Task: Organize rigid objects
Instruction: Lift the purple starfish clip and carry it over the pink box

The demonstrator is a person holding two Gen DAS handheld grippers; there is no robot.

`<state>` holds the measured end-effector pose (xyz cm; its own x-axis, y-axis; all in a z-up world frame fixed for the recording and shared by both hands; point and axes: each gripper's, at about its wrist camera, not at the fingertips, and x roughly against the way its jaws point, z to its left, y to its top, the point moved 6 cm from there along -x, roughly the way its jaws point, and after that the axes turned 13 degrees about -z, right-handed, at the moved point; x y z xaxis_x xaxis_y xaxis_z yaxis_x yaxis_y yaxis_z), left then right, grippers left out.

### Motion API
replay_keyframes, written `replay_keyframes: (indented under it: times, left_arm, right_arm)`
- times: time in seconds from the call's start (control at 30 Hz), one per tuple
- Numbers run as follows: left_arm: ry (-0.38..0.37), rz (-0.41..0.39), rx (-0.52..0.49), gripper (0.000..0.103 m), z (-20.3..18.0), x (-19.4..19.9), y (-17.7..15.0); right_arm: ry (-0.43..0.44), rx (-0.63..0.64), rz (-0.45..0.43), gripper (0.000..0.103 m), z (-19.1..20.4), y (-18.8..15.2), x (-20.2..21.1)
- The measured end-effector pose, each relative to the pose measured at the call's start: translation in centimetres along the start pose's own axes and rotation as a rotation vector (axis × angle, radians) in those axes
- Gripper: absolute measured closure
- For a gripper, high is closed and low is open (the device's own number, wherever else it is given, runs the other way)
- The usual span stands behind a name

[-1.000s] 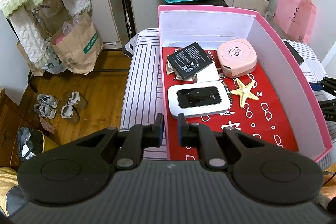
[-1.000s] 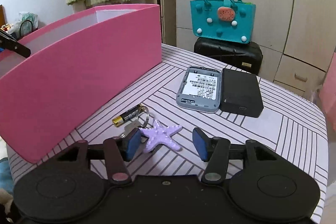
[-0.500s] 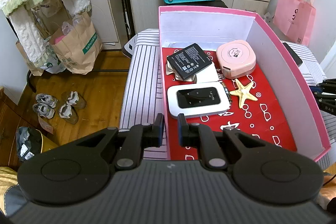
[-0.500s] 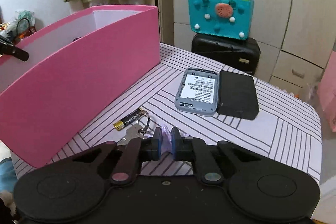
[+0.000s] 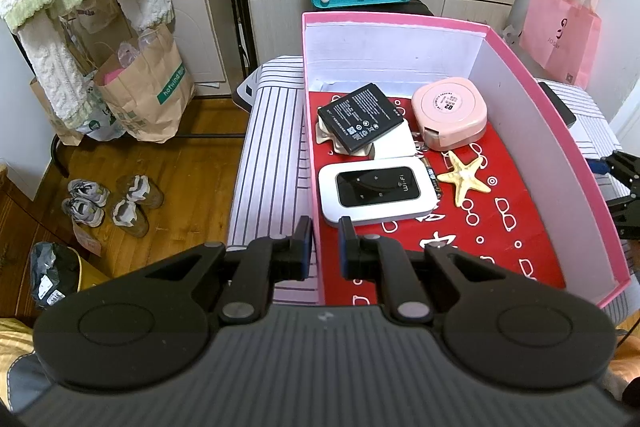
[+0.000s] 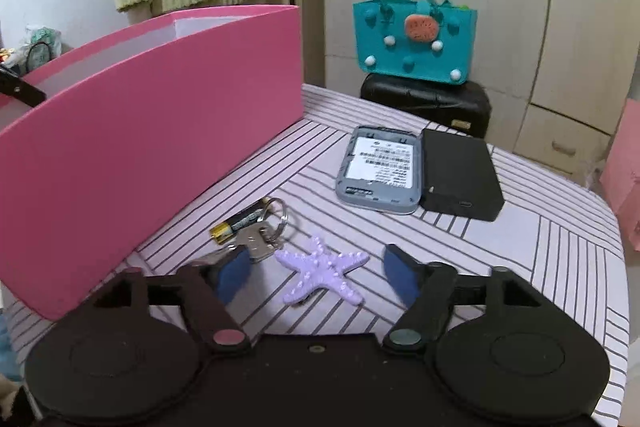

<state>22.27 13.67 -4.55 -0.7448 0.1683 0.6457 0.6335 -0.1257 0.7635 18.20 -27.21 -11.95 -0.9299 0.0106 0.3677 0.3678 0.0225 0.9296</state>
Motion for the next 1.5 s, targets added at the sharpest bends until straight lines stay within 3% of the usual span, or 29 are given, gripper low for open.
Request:
replay_keyframes:
  times: [0.1,0.13,0.2,0.57,0.8,0.93,1.13,1.3,1.5]
  left_arm:
    - [-0.005,-0.002,0.004,0.092,0.0,0.0,0.0]
    - [-0.003,-0.002,0.003,0.092,0.0,0.0,0.0]
    - [-0.005,-0.002,0.005,0.092,0.0,0.0,0.0]
    - [-0.010,-0.001,0.003,0.092,0.2,0.0,0.1]
    - [-0.019,0.030,-0.010,0.092,0.2,0.0,0.4]
    - [-0.034,0.044,-0.012,0.092,0.4,0.0,0.7]
    - [-0.029,0.003,-0.018,0.095,0.5,0.7,1.2]
    - [-0.046,-0.001,-0.013,0.098,1.0,1.1,1.7]
    - [-0.056,0.000,-0.012,0.098,1.1,1.1,1.7]
  right_arm:
    - [-0.015,-0.019,-0.017,0.020,-0.4,0.0,-0.2]
    - [-0.022,-0.019,-0.023,0.026,-0.4,0.0,-0.2]
    - [-0.030,-0.023,-0.034,0.046,-0.4,0.2,-0.1]
    - [-0.051,-0.039,-0.008,0.047,-1.3,0.7,0.9]
    - [-0.011,0.002,-0.054,0.046,0.0,5.1,3.8]
    - [0.061,0.080,-0.091,0.046,2.4,9.2,6.0]
    - [0.283,0.077,-0.108,0.046,7.9,14.4,6.7]
    - [0.452,0.028,0.020,0.046,12.8,15.6,3.2]
    - [0.514,-0.062,0.209,0.046,15.9,14.2,-3.0]
